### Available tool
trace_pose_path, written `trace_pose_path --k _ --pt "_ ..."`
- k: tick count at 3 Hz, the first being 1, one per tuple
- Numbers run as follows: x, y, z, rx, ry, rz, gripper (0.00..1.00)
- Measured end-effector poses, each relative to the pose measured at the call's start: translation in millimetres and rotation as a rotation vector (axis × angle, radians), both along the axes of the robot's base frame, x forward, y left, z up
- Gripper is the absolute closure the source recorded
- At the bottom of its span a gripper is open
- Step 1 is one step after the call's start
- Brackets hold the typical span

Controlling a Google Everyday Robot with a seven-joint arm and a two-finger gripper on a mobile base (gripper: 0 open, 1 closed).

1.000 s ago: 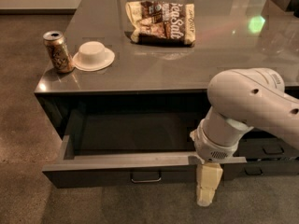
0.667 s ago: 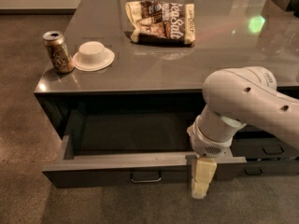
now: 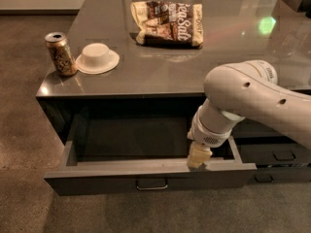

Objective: Open top drawer

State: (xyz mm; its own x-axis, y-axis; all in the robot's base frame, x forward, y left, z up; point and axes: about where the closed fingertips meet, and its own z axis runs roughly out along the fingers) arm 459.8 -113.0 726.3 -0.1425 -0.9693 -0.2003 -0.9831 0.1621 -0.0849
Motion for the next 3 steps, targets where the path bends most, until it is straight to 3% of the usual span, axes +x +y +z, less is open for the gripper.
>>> trace_pose_path --k 2,3 --pt "20.5 1.5 -15.1 0.030 -0.059 -0.017 0.89" --pt "19.5 -1.1 -41.4 0.052 -0.071 -0.008 1.00"
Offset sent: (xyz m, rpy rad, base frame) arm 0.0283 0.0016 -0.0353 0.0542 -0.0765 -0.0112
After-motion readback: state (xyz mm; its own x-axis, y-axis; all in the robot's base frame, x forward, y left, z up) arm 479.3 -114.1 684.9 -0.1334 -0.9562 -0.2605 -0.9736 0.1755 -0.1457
